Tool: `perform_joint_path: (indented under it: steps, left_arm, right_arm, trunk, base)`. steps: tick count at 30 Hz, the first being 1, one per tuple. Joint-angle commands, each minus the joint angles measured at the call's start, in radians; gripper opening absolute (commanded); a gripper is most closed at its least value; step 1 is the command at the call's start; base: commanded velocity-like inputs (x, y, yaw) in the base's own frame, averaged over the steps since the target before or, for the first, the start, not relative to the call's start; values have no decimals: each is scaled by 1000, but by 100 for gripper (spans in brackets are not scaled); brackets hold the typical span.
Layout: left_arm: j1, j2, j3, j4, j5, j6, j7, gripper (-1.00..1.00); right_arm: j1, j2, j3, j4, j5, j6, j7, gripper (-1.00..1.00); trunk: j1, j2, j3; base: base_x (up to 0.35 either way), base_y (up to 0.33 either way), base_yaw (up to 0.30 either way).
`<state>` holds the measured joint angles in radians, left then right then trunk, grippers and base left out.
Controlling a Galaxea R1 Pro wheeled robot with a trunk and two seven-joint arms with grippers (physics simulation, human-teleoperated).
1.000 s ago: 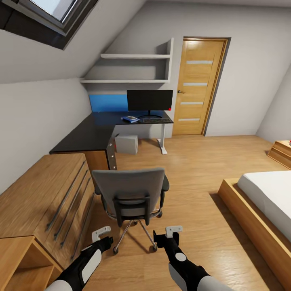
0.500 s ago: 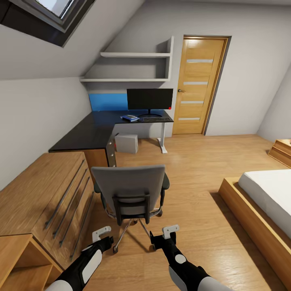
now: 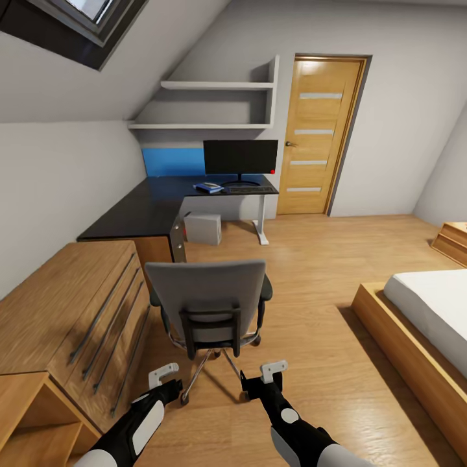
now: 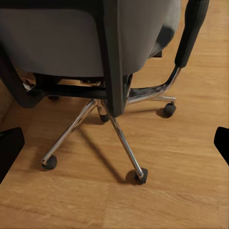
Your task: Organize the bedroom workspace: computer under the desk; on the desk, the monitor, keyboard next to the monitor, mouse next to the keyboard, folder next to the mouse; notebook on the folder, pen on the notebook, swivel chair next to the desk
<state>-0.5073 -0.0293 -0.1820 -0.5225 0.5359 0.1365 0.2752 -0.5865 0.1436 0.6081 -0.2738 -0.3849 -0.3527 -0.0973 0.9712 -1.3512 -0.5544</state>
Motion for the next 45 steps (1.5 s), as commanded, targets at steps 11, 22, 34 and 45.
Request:
perform_joint_path:
  steps: [11,22,34,45]
  left_arm:
    - [0,-10,-15,12,9,7,6,100]
    - [0,-9,-56,27,10,6,7,100]
    - [0,-10,-56,27,9,5,10,100]
    - [0,-9,-56,27,9,5,11,100]
  right_arm:
    - [-1,-1,9,1,-5,-3,-7,100]
    - [-1,-1,10,1,-5,-3,-7,100]
    - [-1,-1,10,2,-5,-3,-7,100]
    - [-1,-1,10,2,-4,-3,-7,100]
  trunk:
    - [42,-78,-36]
    - [84,-155,-70]
    - [130,-239,-108]
    - [173,-316,-142]
  base:
    - [0,0,0]
    - [0,0,0]
    - [0,0,0]
    - [0,0,0]
